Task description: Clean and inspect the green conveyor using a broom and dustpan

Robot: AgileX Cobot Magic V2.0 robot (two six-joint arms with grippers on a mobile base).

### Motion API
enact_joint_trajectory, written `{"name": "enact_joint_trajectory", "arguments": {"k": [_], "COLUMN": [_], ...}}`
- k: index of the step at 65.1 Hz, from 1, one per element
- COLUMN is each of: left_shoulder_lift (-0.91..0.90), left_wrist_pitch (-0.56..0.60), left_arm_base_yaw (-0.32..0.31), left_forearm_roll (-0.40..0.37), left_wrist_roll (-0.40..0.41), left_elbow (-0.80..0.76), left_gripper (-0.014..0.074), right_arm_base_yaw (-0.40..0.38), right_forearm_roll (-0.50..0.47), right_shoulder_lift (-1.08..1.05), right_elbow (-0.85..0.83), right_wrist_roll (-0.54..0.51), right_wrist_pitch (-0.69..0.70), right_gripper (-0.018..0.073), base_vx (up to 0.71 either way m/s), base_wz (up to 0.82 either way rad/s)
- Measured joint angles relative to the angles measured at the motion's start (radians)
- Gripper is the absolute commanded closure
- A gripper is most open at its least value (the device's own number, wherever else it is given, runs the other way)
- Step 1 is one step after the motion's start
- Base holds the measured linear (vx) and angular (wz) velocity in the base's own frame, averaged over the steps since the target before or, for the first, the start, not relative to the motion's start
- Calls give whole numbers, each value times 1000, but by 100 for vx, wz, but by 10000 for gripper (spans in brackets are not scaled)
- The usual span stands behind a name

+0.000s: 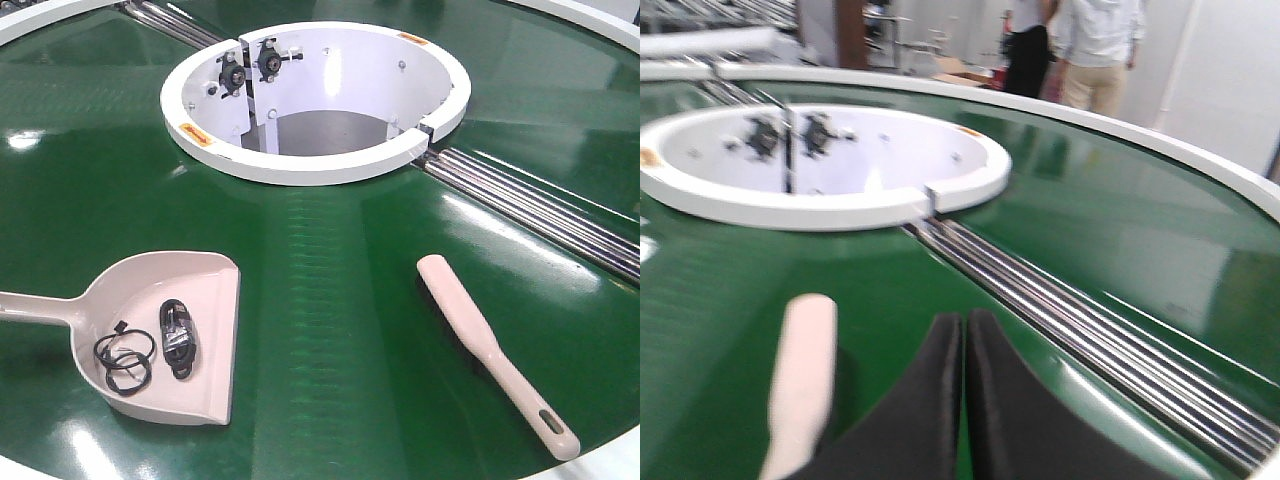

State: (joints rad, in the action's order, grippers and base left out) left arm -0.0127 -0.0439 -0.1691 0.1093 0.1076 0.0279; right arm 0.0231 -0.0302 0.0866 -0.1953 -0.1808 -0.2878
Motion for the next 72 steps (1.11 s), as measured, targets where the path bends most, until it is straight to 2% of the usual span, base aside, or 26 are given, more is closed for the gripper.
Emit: {"name": "enact_joint_trajectory", "arguments": {"k": [6, 13, 28, 38, 50, 72], "left_shoulder_lift": [0, 0, 0, 0, 0, 0], "left_wrist_pitch": [0, 0, 0, 0, 0, 0], "left_arm_base_yaw": [0, 0, 0, 0, 0, 0], "left_forearm_roll": [0, 0, 0, 0, 0, 0], "left_wrist_roll": [0, 0, 1, 1, 1, 1], "left_elbow": [0, 0, 0, 0, 0, 0], "left_gripper": [602, 602, 602, 602, 602, 602], "right_arm_base_yaw": [-12, -13, -13, -13, 46, 48], "right_forearm_roll": [30, 68, 140, 144, 148, 129], "right_shoulder_lift": [-51, -95, -99, -99, -99, -99], "right_elbow": [103, 192, 223, 223, 223, 223], "right_wrist_roll": [12, 72, 228, 238, 235, 235], "right_wrist_pitch": [59, 108, 136, 148, 150, 152], "right_gripper": [568, 568, 568, 568, 568, 568], "base_vx": [0, 0, 0, 0, 0, 0], "base_wz": [0, 0, 0, 0, 0, 0]}}
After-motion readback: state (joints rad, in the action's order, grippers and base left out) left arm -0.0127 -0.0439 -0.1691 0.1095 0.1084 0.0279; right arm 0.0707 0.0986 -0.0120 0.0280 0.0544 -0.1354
